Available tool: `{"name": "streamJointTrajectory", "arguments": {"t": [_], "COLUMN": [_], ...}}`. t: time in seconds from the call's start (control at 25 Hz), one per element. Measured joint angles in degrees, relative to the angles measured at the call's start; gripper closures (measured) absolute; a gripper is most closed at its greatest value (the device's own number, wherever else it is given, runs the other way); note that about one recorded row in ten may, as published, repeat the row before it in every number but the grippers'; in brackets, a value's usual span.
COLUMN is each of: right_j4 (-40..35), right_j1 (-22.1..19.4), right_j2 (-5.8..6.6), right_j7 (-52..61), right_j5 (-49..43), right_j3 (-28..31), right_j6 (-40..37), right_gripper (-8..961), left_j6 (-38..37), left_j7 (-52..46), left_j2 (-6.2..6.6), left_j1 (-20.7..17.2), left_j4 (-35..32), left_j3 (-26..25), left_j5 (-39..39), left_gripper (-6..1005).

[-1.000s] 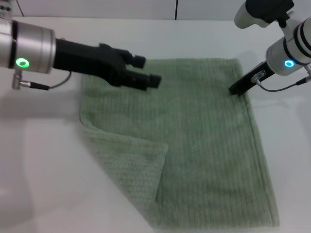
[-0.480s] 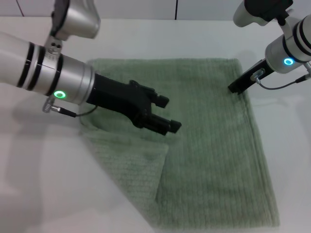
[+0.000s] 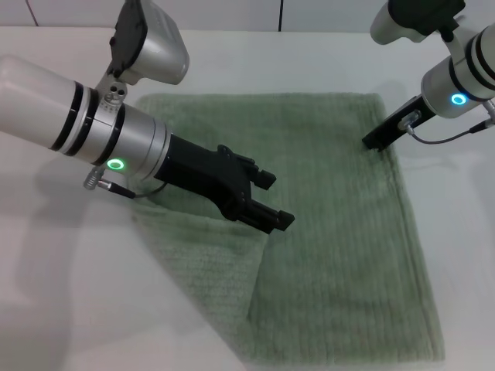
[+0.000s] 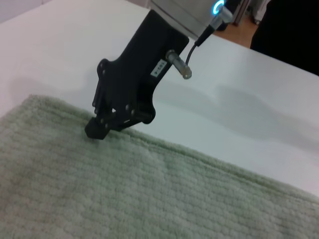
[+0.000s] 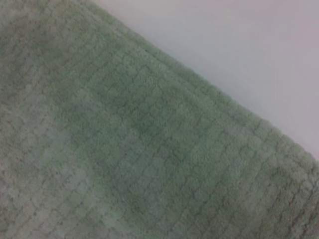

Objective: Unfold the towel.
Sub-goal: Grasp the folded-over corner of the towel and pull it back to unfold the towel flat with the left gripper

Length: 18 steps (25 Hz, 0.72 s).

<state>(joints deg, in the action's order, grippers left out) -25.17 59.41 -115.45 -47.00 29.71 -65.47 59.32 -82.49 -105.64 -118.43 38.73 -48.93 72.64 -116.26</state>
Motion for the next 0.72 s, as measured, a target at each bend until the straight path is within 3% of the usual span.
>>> {"name": "streamJointTrajectory", "arguments": {"t": [0.72], "right_j4": [1.16], "right_j1": [0.17], "right_j2": [-0.04], "right_j7": [-0.01], "right_j5": [0.00], "right_j3": [0.00], "right_j6": [-0.53], "right_gripper": [953], "left_j6": [4.79], "left_j7": [0.00], "left_j2": [-0.08], "left_j1": [0.42], "left_j4": [1.24], "left_j3": [5.85], "left_j5": [-0.43], "left_gripper": [190]}}
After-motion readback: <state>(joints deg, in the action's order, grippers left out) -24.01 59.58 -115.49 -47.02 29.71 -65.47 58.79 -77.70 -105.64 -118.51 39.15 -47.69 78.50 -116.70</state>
